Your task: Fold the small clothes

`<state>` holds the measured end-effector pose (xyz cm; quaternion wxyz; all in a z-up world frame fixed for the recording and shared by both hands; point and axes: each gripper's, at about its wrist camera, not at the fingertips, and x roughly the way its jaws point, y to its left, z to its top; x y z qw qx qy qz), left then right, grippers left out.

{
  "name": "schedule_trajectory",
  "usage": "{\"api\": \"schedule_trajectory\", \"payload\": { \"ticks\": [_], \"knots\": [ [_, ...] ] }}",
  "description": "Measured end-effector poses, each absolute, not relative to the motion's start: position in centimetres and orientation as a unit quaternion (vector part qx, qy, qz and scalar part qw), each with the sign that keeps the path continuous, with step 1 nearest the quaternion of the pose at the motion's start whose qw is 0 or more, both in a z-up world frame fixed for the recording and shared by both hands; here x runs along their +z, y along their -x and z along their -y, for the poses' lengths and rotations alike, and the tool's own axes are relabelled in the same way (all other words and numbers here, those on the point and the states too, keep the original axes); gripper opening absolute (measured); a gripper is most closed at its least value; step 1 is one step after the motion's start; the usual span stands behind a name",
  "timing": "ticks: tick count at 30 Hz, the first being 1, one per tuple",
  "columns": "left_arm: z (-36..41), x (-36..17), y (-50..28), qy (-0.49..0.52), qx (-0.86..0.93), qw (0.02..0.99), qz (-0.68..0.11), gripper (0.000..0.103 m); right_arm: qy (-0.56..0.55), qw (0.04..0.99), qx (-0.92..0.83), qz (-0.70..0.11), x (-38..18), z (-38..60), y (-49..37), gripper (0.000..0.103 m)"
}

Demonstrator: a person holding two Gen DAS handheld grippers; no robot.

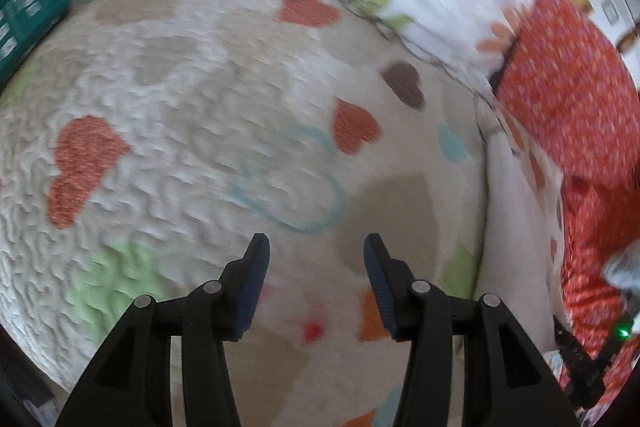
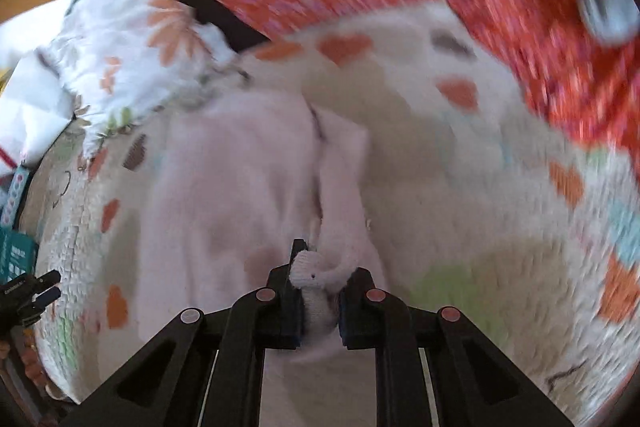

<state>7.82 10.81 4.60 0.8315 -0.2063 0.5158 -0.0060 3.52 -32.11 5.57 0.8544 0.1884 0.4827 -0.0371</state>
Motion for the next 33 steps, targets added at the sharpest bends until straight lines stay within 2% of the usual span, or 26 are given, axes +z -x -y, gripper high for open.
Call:
{"api": "schedule_trajectory", "payload": {
  "ticks": [4, 10, 12, 15, 17, 22, 26, 30, 32, 33],
  "knots": [
    [-6.0, 4.7, -7.9, 0.177, -0.054, 0.831, -0.524, 0.048, -0.191, 0.845, -0.024, -0.499, 3.6, 32.0, -3.1, 0.014],
    [1.5, 5.0, -8.1, 0.118, -0.134, 0.831, -0.526, 0.051, -0.175, 0.848, -0.032, -0.500, 4.0, 32.6, -2.6, 0.014],
    [3.9, 4.6, -7.9, 0.093, -0.156, 0.828, -0.531, 0.051, -0.173, 0.842, -0.028, -0.510, 3.6, 33.2, -2.7, 0.016],
    [6.1, 3.3, -7.7, 0.066, -0.163, 0.817, -0.549, 0.051, -0.176, 0.843, -0.029, -0.507, 3.6, 34.3, -2.3, 0.024],
    [7.0, 2.4, -7.7, 0.042, -0.158, 0.813, -0.559, 0.052, -0.195, 0.851, -0.034, -0.486, 4.5, 35.3, -2.0, 0.036],
    [7.8, 2.1, -7.2, 0.024, -0.153, 0.818, -0.555, 0.055, -0.213, 0.878, -0.032, -0.428, 7.5, 36.8, -2.8, 0.036],
    [7.2, 2.1, -7.8, 0.053, -0.160, 0.810, -0.561, 0.055, -0.202, 0.874, 0.019, -0.441, 7.2, 35.2, -5.3, 0.036],
    [6.7, 3.0, -7.5, 0.065, -0.168, 0.818, -0.546, 0.055, -0.173, 0.860, 0.028, -0.479, 4.5, 33.4, -7.5, 0.036],
    [6.2, 3.6, -7.2, 0.069, -0.171, 0.824, -0.536, 0.055, -0.186, 0.845, 0.046, -0.500, 3.0, 33.0, -7.9, 0.008],
    [6.0, 3.8, -7.1, 0.070, -0.171, 0.826, -0.532, 0.055, -0.188, 0.842, 0.048, -0.503, 2.8, 33.1, -7.9, 0.008]
  ]
}}
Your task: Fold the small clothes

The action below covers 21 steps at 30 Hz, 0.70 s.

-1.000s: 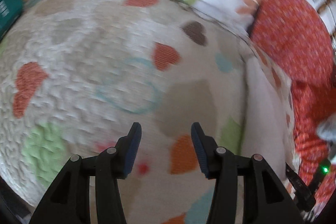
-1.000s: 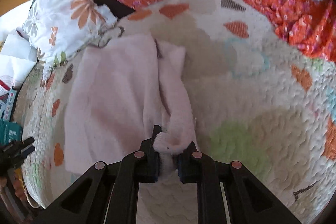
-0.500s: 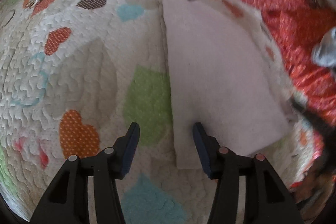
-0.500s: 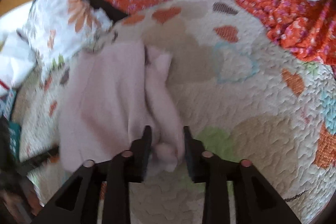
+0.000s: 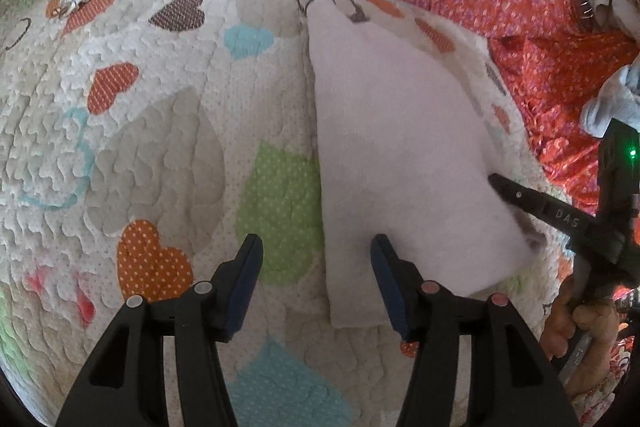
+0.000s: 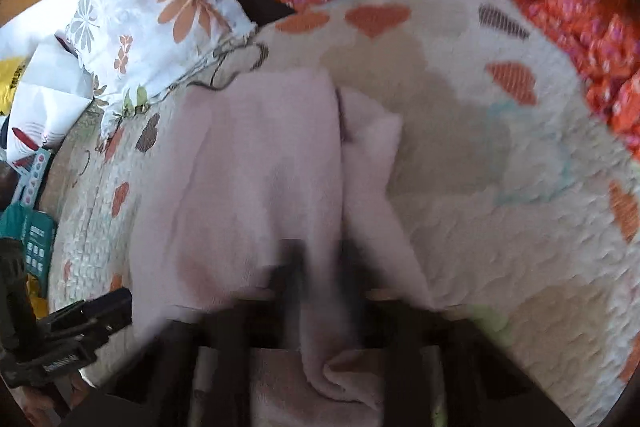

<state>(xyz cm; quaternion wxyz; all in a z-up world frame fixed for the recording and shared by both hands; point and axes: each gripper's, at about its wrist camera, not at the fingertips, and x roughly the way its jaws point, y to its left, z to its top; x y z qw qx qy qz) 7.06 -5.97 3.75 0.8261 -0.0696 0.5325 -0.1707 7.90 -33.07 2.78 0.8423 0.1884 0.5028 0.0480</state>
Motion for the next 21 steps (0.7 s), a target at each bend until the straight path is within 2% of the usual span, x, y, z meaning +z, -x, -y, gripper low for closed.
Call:
{"api": "schedule_trajectory", "payload": {
  "ticks": [5, 10, 15, 21],
  "knots": [
    [6.1, 4.1, -6.9, 0.068, -0.174, 0.833, -0.520, 0.056, -0.161, 0.859, -0.016, -0.486, 4.0, 34.7, -7.5, 0.007],
    [7.4, 3.4, -6.9, 0.063, -0.187, 0.824, -0.532, 0.056, -0.154, 0.850, -0.039, -0.502, 2.8, 35.8, -8.4, 0.007],
    [7.0, 3.6, -6.6, 0.060, -0.178, 0.835, -0.518, 0.057, -0.152, 0.845, -0.039, -0.512, 2.2, 35.5, -8.6, 0.011],
    [6.4, 4.1, -7.3, 0.082, -0.165, 0.849, -0.495, 0.057, -0.171, 0.871, -0.044, -0.459, 5.6, 37.2, -6.5, 0.012]
  ]
}}
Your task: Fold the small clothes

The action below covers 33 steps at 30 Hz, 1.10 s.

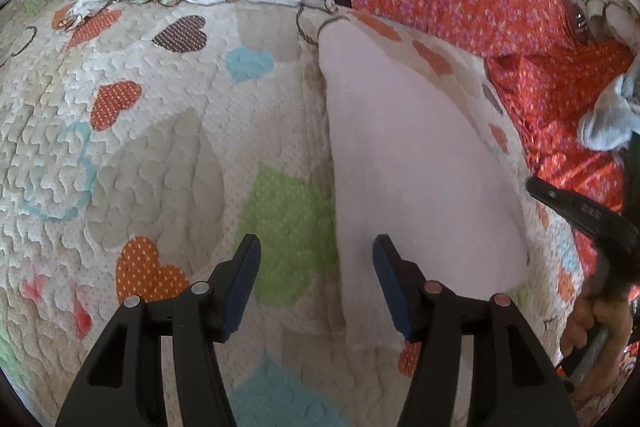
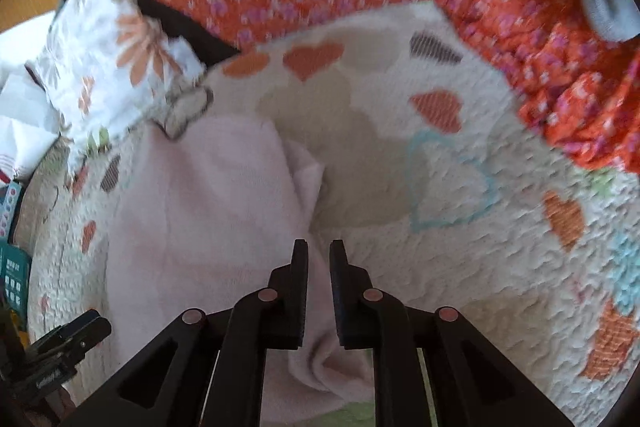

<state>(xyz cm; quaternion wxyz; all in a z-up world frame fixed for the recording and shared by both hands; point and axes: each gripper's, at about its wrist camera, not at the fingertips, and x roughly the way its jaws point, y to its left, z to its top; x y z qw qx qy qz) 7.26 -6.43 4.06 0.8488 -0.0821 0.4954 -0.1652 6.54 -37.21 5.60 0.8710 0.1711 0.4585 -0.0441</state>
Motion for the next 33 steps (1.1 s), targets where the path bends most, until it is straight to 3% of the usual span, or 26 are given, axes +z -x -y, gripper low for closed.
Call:
{"api": "schedule_trajectory", "payload": {
  "ticks": [7, 13, 18, 24, 28, 33],
  "knots": [
    [6.8, 4.0, -7.9, 0.079, -0.157, 0.857, -0.484, 0.059, -0.187, 0.885, 0.012, -0.427, 7.2, 36.8, -5.2, 0.012],
    [7.1, 3.3, -8.1, 0.069, -0.156, 0.850, -0.498, 0.064, -0.225, 0.856, 0.077, -0.458, 5.4, 35.7, -5.7, 0.012],
    [7.2, 2.9, -8.1, 0.064, -0.154, 0.844, -0.509, 0.069, -0.193, 0.836, 0.037, -0.512, 2.9, 34.9, -6.6, 0.017],
    [6.5, 4.0, -7.8, 0.078, -0.152, 0.855, -0.490, 0.069, -0.210, 0.841, 0.016, -0.498, 3.1, 36.0, -6.6, 0.017],
    [6.4, 4.9, -7.5, 0.081, -0.159, 0.863, -0.473, 0.071, -0.226, 0.856, 0.006, -0.466, 4.4, 37.2, -6.0, 0.028],
    [7.6, 3.5, -7.7, 0.049, -0.152, 0.851, -0.501, 0.071, -0.227, 0.864, 0.020, -0.449, 5.1, 37.0, -5.9, 0.031]
  ]
}}
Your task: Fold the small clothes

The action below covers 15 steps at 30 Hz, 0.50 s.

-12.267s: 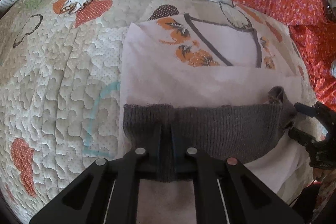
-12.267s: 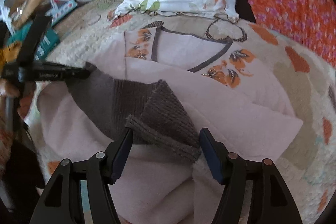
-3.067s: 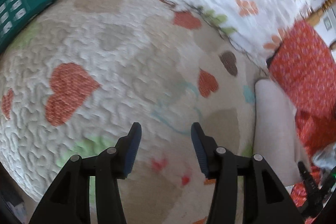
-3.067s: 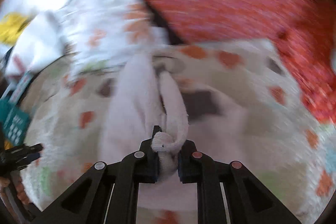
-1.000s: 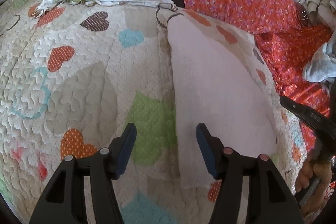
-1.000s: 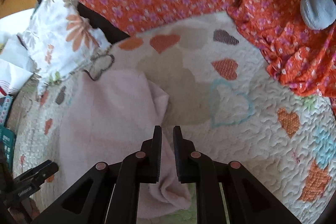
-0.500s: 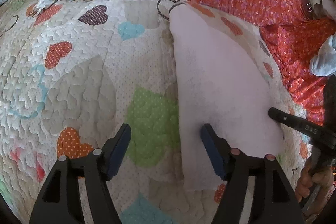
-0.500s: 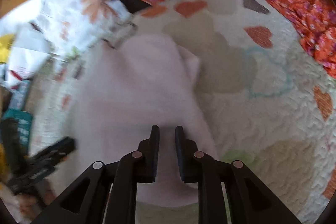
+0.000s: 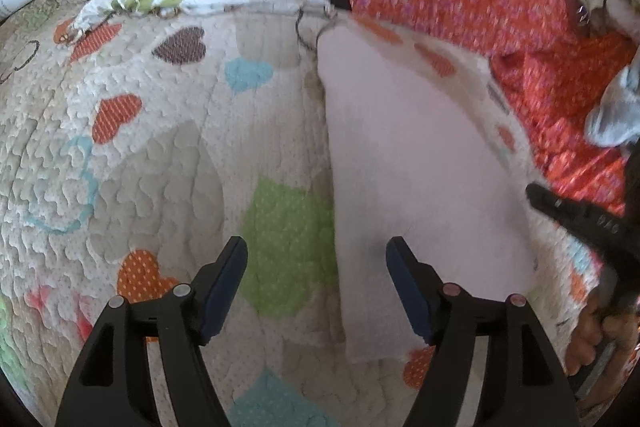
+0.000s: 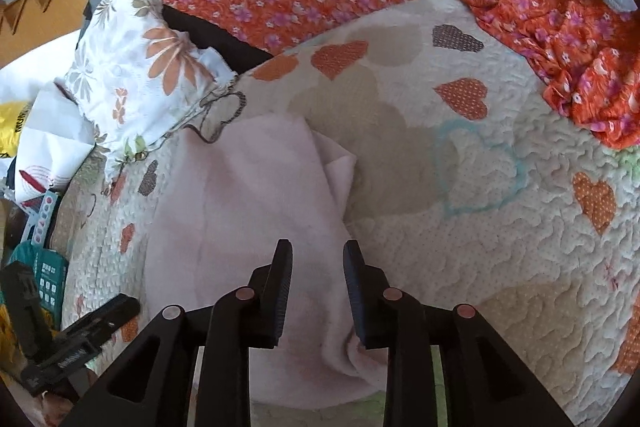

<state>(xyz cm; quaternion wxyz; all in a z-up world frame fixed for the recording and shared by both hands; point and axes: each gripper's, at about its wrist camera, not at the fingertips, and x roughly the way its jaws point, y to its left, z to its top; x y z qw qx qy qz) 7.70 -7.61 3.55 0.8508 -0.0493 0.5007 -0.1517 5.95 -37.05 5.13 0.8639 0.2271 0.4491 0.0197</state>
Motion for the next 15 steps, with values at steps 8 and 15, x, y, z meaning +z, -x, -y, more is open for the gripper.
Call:
{"api": "schedule_trajectory", "payload": {
  "ticks": [8, 15],
  "knots": [
    [7.1, 3.4, -8.0, 0.065, -0.152, 0.846, -0.506, 0.071, -0.234, 0.852, 0.008, -0.469, 3.9, 37.7, -6.0, 0.036],
    [5.1, 3.5, -10.3, 0.131, -0.152, 0.833, -0.515, 0.078, -0.276, 0.849, -0.013, -0.450, 4.1, 40.0, -6.0, 0.063]
  ]
}}
